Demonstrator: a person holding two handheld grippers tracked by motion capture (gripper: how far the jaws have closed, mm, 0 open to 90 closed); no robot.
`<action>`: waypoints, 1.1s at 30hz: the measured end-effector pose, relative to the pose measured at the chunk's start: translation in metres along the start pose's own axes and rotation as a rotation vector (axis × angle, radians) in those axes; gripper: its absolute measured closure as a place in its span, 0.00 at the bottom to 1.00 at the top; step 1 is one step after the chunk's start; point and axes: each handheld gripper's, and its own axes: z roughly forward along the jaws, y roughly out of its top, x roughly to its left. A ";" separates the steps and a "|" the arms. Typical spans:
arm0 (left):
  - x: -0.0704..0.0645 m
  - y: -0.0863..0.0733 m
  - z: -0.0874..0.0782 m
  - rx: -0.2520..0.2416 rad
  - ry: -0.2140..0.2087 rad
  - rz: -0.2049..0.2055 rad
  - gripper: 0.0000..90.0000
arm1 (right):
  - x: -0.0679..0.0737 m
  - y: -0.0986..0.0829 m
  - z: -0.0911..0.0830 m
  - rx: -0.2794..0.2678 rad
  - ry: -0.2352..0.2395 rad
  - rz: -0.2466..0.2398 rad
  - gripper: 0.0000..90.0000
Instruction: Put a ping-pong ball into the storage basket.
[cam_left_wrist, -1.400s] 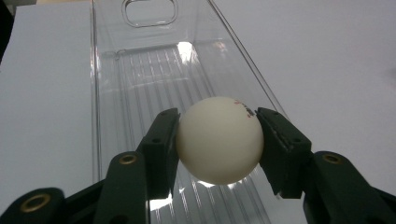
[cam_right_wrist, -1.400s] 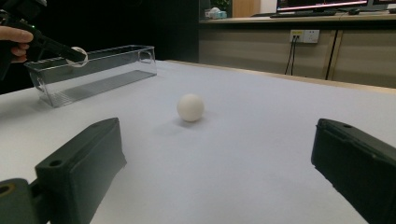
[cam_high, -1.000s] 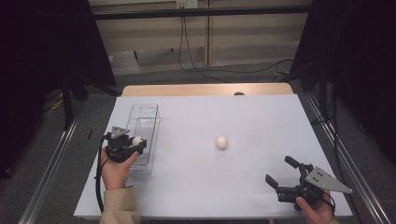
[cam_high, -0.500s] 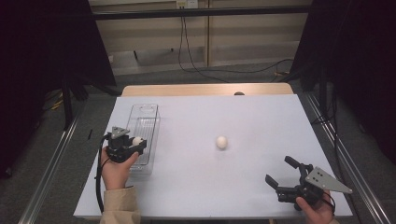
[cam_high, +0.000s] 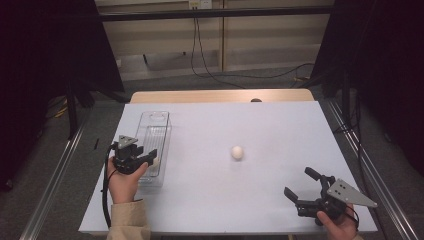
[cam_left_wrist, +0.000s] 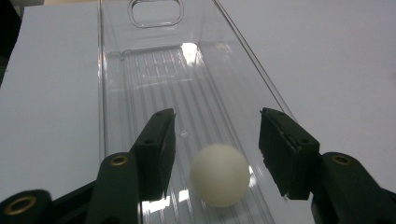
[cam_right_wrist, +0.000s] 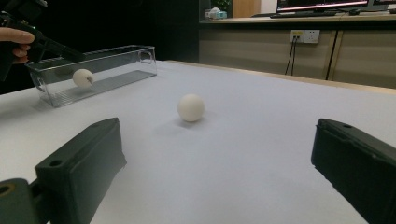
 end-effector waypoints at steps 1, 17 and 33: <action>0.000 0.000 0.000 0.001 -0.001 -0.001 0.51 | 0.000 0.000 0.000 0.000 0.000 -0.001 0.02; -0.009 0.009 -0.006 -0.010 -0.014 0.006 0.37 | 0.000 0.000 0.000 0.001 0.000 -0.001 0.02; -0.019 0.016 -0.007 -0.021 -0.050 0.008 0.26 | 0.000 0.000 -0.001 0.004 -0.005 -0.005 0.02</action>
